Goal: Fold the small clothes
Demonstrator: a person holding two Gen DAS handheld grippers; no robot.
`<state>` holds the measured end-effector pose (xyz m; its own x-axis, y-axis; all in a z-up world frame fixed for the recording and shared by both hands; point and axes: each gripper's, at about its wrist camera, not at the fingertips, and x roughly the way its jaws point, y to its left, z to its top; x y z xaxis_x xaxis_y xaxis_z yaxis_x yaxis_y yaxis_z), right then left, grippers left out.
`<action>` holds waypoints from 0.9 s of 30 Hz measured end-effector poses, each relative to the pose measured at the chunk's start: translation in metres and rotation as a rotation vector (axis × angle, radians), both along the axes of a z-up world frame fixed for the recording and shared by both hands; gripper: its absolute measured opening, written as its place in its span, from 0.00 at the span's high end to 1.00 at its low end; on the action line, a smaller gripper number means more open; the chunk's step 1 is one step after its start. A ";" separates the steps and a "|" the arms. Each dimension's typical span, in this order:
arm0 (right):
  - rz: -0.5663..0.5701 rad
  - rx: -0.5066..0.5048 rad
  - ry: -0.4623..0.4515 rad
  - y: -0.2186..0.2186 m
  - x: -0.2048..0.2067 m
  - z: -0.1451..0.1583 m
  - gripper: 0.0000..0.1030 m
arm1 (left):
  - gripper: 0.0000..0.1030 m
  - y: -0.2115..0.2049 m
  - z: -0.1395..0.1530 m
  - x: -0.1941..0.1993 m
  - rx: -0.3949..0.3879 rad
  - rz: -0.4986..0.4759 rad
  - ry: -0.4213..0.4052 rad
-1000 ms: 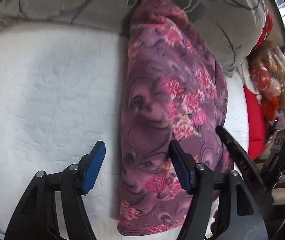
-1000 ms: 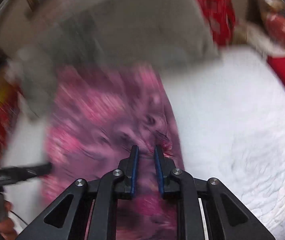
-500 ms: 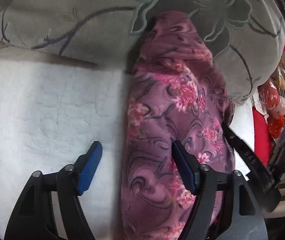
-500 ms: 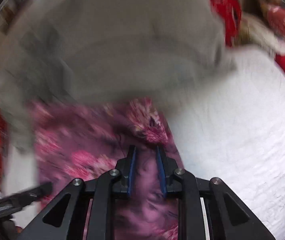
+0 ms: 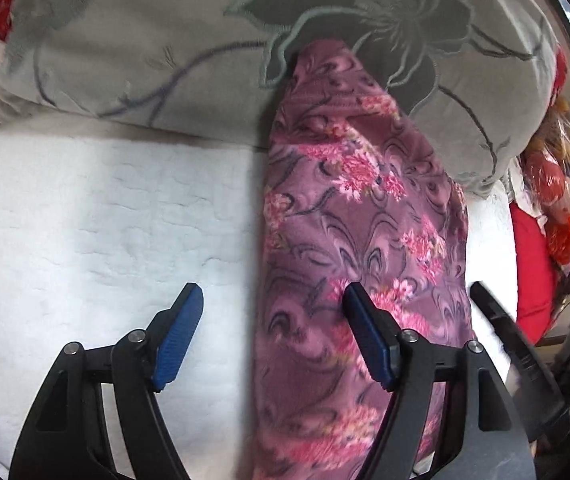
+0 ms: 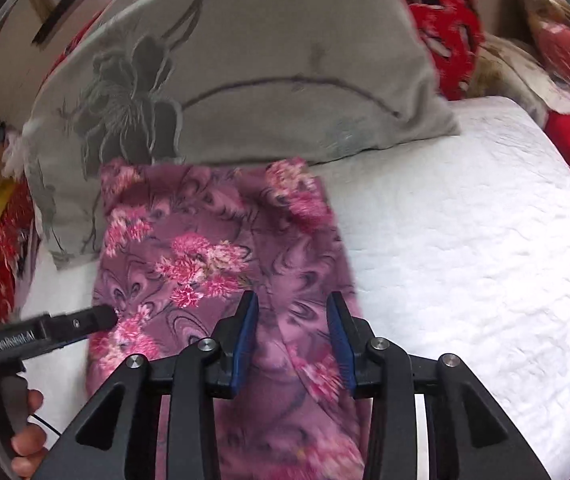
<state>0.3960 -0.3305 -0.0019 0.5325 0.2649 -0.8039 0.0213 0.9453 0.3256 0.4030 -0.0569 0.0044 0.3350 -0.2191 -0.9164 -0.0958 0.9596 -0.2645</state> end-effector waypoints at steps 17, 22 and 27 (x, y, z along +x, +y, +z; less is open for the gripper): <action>-0.013 0.420 0.065 -0.030 -0.010 -0.049 0.24 | 0.25 0.030 -0.055 -0.031 -0.619 0.024 0.195; -0.008 0.329 0.060 -0.013 -0.002 -0.043 0.47 | 0.24 0.032 -0.049 -0.023 -0.613 0.048 0.194; 0.009 0.251 0.000 -0.008 -0.013 -0.029 0.73 | 0.57 0.000 -0.034 -0.025 -0.423 -0.025 0.113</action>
